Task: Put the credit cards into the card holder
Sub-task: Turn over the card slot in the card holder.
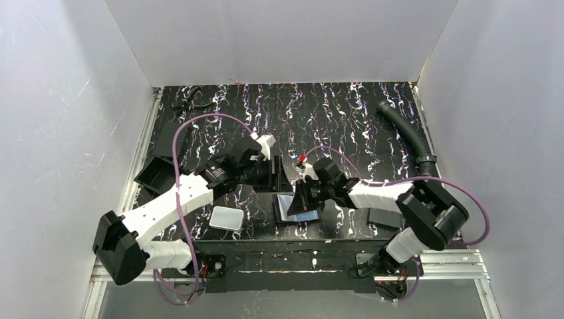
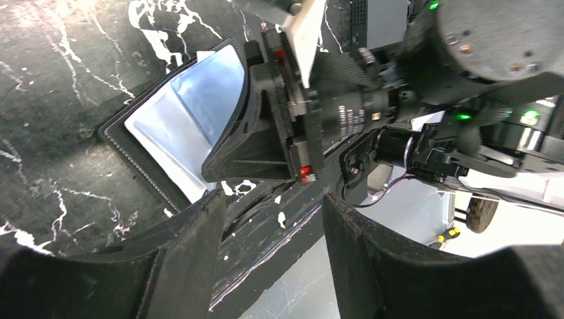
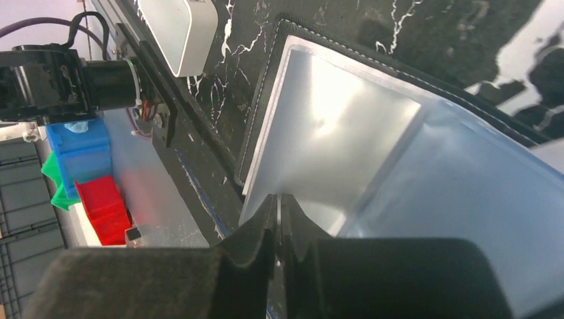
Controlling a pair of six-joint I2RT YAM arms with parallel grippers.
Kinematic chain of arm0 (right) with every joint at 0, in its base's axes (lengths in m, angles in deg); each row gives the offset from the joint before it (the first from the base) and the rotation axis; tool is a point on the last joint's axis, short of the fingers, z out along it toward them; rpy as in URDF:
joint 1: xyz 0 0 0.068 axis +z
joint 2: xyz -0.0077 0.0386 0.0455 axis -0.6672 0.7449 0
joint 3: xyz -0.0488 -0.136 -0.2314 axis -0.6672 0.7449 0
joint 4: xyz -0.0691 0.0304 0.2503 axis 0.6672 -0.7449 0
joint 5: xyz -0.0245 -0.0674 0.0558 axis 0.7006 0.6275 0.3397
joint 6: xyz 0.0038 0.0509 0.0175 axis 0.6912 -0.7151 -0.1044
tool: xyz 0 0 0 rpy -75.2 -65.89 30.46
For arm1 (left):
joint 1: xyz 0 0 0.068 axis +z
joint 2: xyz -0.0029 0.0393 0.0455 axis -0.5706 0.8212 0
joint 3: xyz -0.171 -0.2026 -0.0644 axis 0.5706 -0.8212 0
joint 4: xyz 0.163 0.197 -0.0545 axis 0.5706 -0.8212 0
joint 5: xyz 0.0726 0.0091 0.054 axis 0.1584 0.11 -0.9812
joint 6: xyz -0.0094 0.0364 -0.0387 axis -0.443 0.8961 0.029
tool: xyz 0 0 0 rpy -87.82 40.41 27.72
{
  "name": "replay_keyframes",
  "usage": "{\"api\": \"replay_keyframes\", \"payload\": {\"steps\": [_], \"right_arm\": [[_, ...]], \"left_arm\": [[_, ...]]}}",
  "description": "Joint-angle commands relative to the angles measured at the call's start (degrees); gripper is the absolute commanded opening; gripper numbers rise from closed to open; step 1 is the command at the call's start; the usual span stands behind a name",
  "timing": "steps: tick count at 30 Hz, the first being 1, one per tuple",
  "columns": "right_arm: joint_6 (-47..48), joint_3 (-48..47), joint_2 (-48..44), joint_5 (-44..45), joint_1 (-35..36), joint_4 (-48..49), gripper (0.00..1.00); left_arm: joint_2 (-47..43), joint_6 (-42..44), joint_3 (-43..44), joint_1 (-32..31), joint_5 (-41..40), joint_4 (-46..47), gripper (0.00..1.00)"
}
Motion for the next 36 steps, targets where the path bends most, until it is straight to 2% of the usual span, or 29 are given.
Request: {"api": "replay_keyframes", "payload": {"steps": [1, 3, 6, 9, 12, 14, 20, 24, 27, 29, 32, 36], "right_arm": [[-3.61, -0.76, 5.54, 1.22, 2.25, 11.39, 0.10], [-4.65, 0.37, 9.22, -0.13, 2.35, 15.74, 0.06], [-6.03, 3.25, 14.09, -0.07, 2.55, 23.29, 0.05], [-5.47, 3.34, 19.02, -0.43, 2.46, 24.58, 0.01], [-6.49, 4.01, 18.10, -0.46, 2.51, 25.02, 0.01], [-4.78, 3.02, 14.54, 0.61, 2.51, 20.30, 0.03], [0.41, -2.47, 4.21, 3.80, 2.46, 4.49, 0.20], [1.65, -4.52, 2.18, 4.38, 2.46, 0.03, 0.26], [2.91, -5.62, 1.02, 5.66, 2.46, -2.80, 0.31], [4.86, -6.81, 0.59, 7.13, 2.46, -5.89, 0.33], [7.90, -8.76, 0.09, 9.53, 2.46, -10.02, 0.37], [12.09, -12.01, -0.57, 11.33, 2.33, -17.49, 0.40]], "left_arm": [[-5.21, -0.56, -0.88, 0.47, -4.08, -4.73, 0.54], [-7.39, -0.77, -1.27, 0.62, -5.05, -6.11, 0.56], [-10.72, -0.95, -1.48, 0.83, -6.35, -8.12, 0.61], [-12.04, -0.88, -1.74, 1.19, -6.31, -9.43, 0.65], [-11.63, -1.95, -2.76, 1.25, -4.65, -8.59, 0.65], [-11.76, -2.96, -4.17, 1.24, -4.00, -6.72, 0.65], [-11.45, -2.68, -1.70, 1.22, -4.65, -7.62, 0.68], [-11.51, -0.97, 1.15, 1.39, -6.66, -11.62, 0.70], [-12.52, 0.13, 2.12, 2.76, -8.59, -15.60, 0.75], [-14.26, 0.76, 1.89, 5.67, -8.82, -18.95, 0.80], [-17.44, 2.75, 1.32, 12.22, -8.12, -23.63, 0.82], [-19.47, 9.38, 4.60, 21.00, -13.28, -33.68, 0.85]]}}
